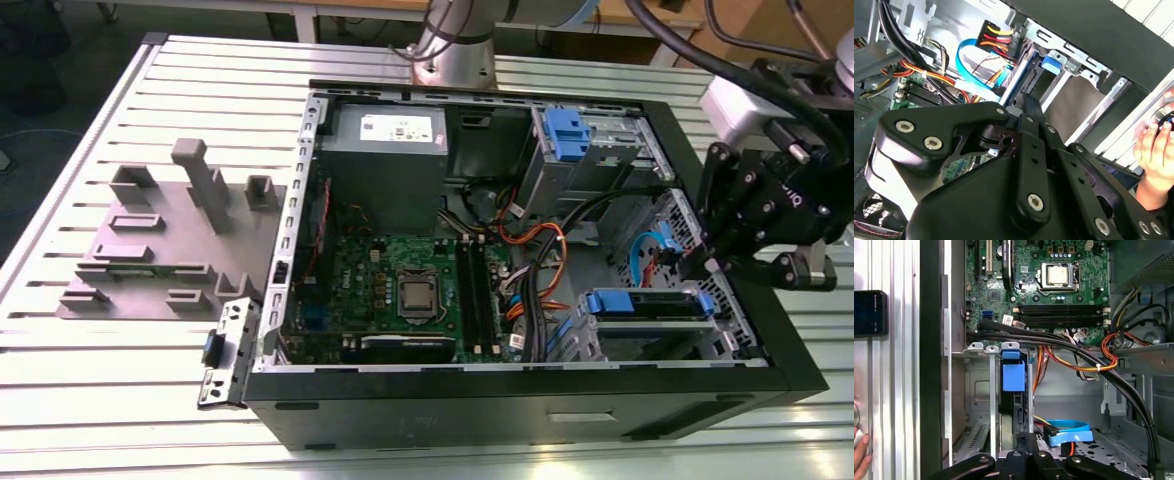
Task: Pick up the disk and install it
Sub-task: 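Insert the first disk wire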
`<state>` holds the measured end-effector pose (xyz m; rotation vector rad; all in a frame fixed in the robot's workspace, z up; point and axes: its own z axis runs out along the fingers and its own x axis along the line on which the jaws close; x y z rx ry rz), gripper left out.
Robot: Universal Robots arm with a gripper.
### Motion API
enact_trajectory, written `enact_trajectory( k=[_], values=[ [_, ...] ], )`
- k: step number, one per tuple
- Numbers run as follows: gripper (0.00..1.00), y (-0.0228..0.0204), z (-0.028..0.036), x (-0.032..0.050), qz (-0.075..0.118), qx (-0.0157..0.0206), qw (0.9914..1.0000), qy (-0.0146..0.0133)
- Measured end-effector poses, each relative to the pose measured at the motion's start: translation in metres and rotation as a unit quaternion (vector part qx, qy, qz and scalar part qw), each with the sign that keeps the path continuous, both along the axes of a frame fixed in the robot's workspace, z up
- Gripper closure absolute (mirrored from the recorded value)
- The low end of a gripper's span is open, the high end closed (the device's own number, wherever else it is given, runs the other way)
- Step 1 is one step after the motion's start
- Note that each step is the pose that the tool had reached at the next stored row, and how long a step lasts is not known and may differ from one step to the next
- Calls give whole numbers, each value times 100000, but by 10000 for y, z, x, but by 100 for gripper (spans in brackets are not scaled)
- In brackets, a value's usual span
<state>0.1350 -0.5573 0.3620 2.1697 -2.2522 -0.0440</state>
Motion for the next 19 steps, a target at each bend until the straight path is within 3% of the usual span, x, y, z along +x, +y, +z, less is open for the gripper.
enact_trajectory(
  k=[11,16,19],
  values=[
    [89,101,-4,130,-1,-278,99997,691],
    [89,153,-4,161,-5,-1001,99990,963],
    [89,161,-5,160,286,-1827,99978,1001]
  ],
)
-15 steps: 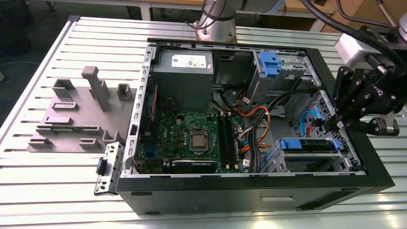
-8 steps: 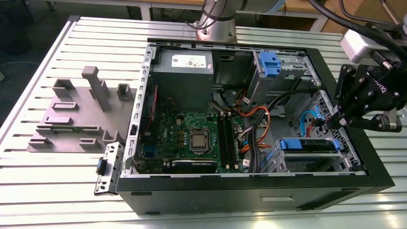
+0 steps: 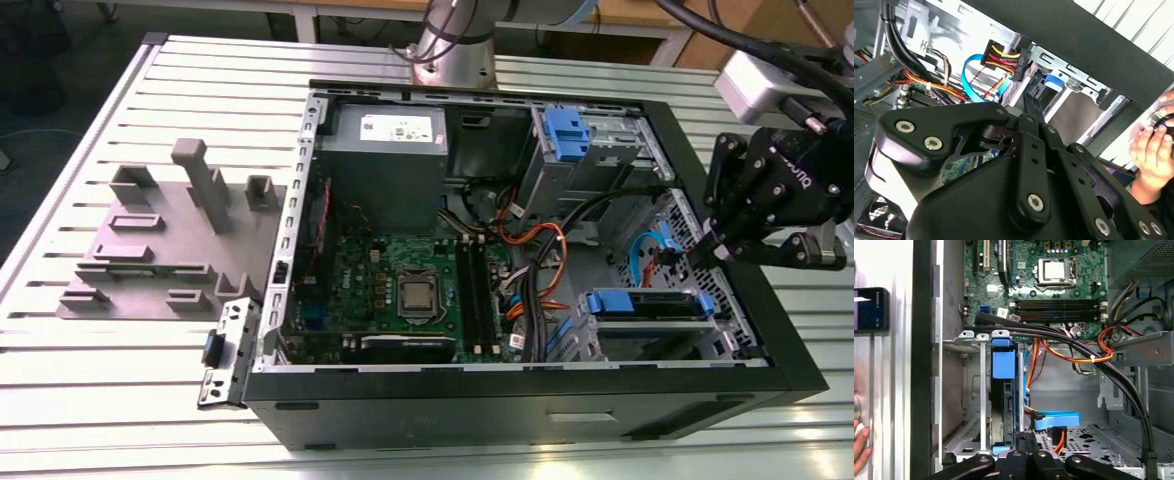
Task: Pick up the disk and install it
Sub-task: 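Insert the first disk wire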
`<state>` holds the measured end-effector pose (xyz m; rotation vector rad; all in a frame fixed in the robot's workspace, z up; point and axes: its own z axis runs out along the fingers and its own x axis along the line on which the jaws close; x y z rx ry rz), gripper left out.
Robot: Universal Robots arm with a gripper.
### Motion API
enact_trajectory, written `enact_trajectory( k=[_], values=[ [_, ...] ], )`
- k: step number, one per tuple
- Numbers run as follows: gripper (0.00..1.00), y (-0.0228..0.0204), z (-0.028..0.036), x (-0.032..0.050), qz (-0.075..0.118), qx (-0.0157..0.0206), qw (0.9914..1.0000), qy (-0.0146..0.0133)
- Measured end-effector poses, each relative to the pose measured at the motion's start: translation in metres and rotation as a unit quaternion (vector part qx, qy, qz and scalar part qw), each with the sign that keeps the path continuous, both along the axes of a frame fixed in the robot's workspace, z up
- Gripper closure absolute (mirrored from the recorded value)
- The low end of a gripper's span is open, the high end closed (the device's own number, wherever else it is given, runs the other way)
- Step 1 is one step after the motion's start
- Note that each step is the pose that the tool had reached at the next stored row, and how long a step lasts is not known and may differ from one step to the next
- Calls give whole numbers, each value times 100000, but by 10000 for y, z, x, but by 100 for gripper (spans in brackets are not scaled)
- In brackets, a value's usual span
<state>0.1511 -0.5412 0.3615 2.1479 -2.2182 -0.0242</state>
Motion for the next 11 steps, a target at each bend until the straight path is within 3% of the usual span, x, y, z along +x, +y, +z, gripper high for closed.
enact_trajectory(
  k=[3,11],
  values=[
    [89,6,0,1,384,-468,99998,20],
    [89,6,0,1,434,-517,99998,22]
  ],
)
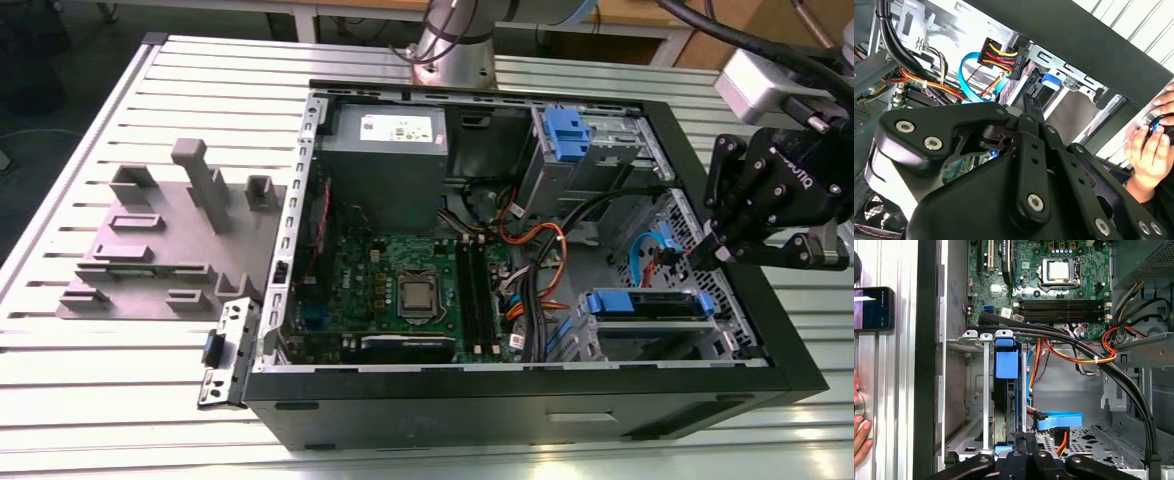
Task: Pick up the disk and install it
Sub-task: 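Insert the first disk wire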
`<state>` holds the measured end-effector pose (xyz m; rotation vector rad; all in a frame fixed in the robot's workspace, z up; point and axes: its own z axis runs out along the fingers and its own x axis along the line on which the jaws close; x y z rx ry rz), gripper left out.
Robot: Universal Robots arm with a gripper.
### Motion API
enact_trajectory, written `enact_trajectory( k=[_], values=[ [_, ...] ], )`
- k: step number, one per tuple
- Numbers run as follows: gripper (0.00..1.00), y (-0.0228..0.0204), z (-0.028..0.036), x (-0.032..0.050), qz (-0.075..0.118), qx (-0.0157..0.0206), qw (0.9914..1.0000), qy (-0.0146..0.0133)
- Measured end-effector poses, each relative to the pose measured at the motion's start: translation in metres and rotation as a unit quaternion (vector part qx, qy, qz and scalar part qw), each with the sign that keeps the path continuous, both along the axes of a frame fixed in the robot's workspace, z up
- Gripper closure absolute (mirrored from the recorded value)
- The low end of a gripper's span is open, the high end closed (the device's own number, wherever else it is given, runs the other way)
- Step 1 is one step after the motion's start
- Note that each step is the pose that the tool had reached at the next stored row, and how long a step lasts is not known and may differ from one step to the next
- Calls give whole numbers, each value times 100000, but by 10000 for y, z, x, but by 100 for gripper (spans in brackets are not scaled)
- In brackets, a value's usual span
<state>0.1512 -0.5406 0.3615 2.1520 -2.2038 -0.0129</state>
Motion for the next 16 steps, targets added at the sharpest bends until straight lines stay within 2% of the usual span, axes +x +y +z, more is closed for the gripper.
enact_trajectory(
  k=[5,8,12,16],
  values=[
    [89,2,-1,1,2064,-22,99979,7],
    [89,21,-2,1,2294,-74,99974,7],
    [89,71,-2,19,2321,-259,99973,92],
    [89,122,-3,38,2318,-520,99971,359]
  ],
)
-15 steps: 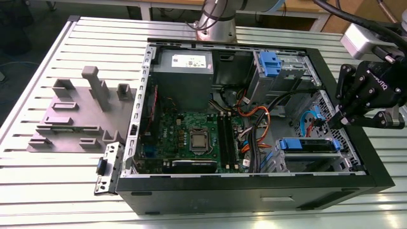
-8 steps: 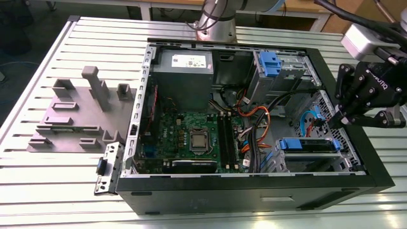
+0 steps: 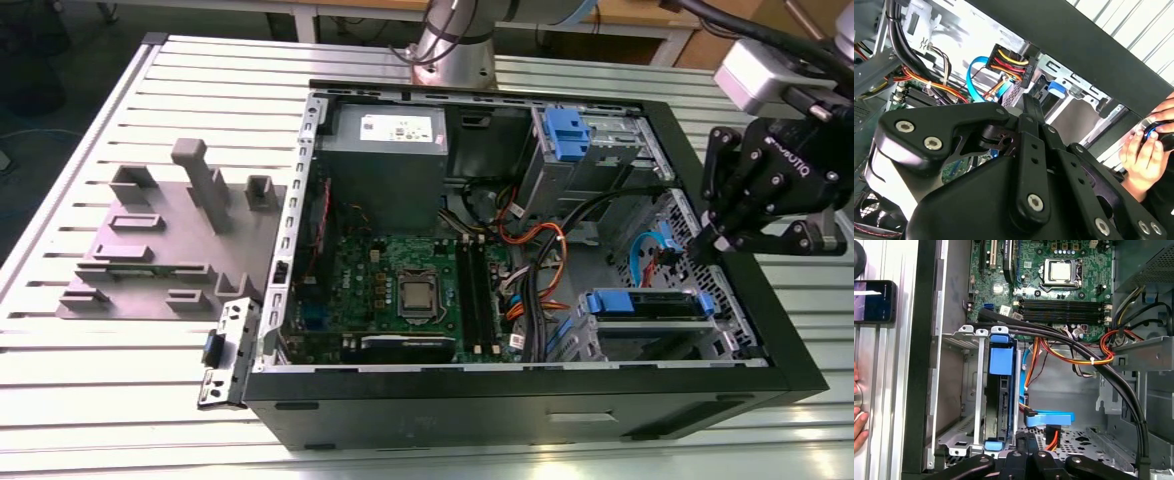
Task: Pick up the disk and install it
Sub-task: 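Insert the first disk wire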
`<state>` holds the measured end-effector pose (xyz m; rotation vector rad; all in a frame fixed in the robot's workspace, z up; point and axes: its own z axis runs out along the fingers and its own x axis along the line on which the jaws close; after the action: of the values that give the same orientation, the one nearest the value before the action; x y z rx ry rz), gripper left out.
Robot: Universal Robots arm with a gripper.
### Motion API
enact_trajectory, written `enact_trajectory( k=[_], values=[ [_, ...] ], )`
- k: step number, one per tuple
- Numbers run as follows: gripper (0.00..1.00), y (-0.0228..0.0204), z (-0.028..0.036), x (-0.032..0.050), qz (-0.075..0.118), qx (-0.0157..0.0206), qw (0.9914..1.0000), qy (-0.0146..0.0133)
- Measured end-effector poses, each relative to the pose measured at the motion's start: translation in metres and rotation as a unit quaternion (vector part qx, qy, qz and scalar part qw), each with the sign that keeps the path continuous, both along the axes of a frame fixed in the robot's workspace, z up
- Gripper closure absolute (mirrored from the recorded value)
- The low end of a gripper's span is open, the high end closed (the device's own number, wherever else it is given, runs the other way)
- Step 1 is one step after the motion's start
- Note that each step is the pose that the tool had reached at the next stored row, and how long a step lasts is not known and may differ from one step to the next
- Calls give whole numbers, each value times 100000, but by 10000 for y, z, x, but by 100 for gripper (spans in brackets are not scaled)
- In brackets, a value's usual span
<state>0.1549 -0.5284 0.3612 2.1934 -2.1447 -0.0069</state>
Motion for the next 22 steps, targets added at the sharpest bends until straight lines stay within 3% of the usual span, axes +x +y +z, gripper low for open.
enact_trajectory(
  k=[16,22],
  values=[
    [89,3,0,3,1,-25,100000,35],
    [89,15,0,68,4,-19,100000,203]
  ],
)
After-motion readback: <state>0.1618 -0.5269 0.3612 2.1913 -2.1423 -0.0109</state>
